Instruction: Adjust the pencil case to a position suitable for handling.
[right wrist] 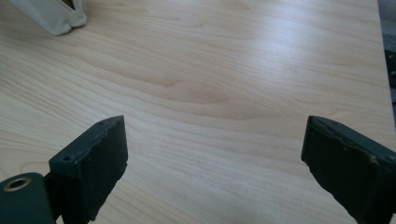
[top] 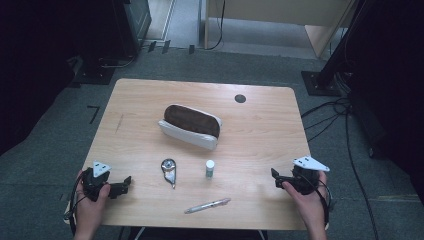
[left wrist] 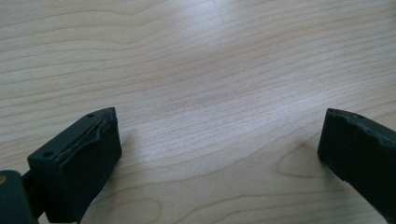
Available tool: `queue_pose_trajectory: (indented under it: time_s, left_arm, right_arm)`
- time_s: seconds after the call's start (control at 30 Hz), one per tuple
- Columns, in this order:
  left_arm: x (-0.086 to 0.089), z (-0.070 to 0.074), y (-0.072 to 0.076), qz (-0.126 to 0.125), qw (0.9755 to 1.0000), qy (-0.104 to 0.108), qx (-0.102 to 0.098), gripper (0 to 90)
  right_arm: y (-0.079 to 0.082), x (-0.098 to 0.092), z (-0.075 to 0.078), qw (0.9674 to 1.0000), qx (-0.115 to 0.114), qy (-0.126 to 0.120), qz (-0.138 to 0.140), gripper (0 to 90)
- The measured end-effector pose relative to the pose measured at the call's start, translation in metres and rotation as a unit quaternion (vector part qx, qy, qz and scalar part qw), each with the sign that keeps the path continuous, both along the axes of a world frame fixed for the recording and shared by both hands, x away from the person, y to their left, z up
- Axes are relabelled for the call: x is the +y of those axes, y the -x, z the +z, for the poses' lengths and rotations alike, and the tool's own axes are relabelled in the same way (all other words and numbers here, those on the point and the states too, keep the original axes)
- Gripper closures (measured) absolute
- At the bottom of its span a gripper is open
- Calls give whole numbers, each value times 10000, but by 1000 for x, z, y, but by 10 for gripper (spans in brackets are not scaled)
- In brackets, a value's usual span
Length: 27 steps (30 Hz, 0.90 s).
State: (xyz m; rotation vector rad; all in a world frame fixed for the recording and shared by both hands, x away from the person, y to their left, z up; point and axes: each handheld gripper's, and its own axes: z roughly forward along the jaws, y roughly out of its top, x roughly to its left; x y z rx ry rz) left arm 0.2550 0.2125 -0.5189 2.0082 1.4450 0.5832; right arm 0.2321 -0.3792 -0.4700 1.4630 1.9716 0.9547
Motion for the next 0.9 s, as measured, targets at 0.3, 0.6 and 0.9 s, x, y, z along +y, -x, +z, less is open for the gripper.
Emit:
queue_pose_trajectory:
  time_s: [0.3, 0.6, 0.9]
  left_arm:
    - [0, 0, -1, 12, 10000, -8, 5, 0]
    - [0, 0, -1, 11, 10000, -9, 6, 0]
    - [0, 0, -1, 10, 10000, -10, 7, 0]
  right_arm:
    - [-15, 16, 19, 9994, -188, -126, 266, 132]
    - [-28, 29, 35, 9981, -315, -154, 505, 142]
    - [-41, 44, 44, 9961, -371, -247, 765, 200]
